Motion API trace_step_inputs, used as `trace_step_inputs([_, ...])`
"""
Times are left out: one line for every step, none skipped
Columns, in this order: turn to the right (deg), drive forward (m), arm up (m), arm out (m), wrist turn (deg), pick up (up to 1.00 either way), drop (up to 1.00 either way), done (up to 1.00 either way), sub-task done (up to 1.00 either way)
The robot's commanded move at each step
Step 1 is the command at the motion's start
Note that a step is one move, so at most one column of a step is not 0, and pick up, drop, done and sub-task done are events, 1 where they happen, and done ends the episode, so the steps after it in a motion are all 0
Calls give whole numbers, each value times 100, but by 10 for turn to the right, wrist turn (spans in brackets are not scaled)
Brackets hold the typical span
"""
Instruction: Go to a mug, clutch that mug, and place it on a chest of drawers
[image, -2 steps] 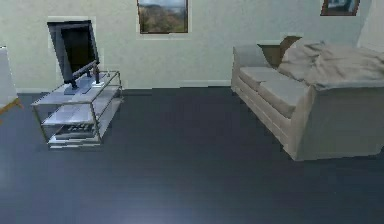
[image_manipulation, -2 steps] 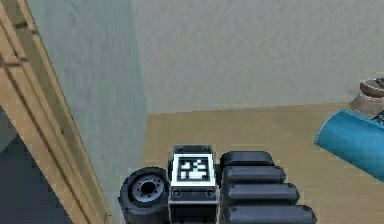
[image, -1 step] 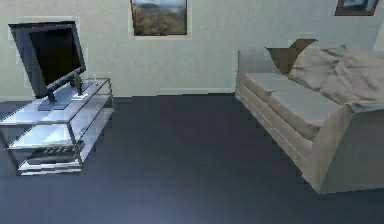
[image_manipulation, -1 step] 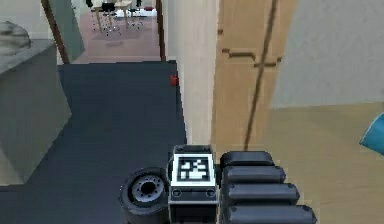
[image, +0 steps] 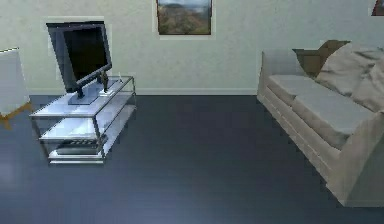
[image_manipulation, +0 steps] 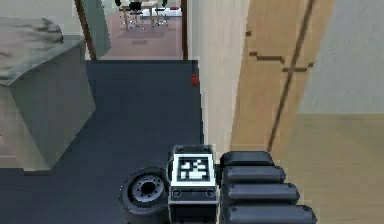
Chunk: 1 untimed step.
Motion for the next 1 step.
trace_step_inputs([0,30,0,0,0,0,0,0,0])
